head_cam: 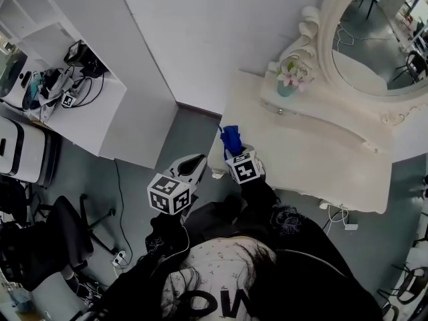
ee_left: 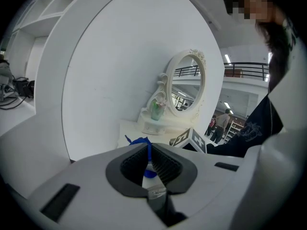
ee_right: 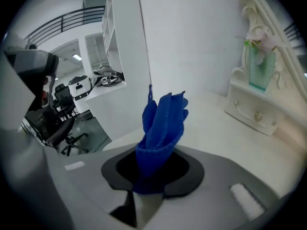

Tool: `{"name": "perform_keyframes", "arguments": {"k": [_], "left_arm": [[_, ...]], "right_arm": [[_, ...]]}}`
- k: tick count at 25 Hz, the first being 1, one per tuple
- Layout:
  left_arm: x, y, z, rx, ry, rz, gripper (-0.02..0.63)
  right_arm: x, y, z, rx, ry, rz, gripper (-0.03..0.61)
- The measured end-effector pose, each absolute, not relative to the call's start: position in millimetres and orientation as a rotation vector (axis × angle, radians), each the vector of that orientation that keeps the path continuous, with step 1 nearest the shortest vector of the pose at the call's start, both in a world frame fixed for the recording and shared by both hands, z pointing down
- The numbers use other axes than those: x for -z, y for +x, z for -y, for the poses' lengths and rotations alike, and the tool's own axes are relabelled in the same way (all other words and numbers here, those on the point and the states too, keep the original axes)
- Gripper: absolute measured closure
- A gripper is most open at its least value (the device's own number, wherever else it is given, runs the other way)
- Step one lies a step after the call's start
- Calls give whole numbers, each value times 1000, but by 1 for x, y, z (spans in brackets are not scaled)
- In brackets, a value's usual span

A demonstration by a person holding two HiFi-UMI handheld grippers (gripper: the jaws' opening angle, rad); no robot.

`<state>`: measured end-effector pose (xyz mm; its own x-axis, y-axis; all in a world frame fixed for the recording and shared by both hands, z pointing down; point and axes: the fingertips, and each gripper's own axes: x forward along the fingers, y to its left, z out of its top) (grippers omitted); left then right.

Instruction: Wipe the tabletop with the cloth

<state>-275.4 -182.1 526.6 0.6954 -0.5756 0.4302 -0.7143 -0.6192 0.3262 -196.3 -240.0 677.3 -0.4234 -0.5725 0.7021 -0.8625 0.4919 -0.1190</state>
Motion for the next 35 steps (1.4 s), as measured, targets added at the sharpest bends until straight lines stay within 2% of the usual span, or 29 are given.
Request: {"name": "perform_keyframes", "arguments": {"k": [4,14,24,35], "left_arm": [[-525,-260,182,-400,2459,929,614],[-525,-205,178,-408,2517,764,614],[-524,-136,171,-426,2560,644,614],[-528,-25,152,-466,2599,534,614]], "right_arm": [[-676,-186,240,-556,1181,2120,470],[-676,-119,226,-628,1301,2060,470],[-679,-4,205,-691,1487,1933,471],[-687,152,167,-751,1664,1801,471]]}}
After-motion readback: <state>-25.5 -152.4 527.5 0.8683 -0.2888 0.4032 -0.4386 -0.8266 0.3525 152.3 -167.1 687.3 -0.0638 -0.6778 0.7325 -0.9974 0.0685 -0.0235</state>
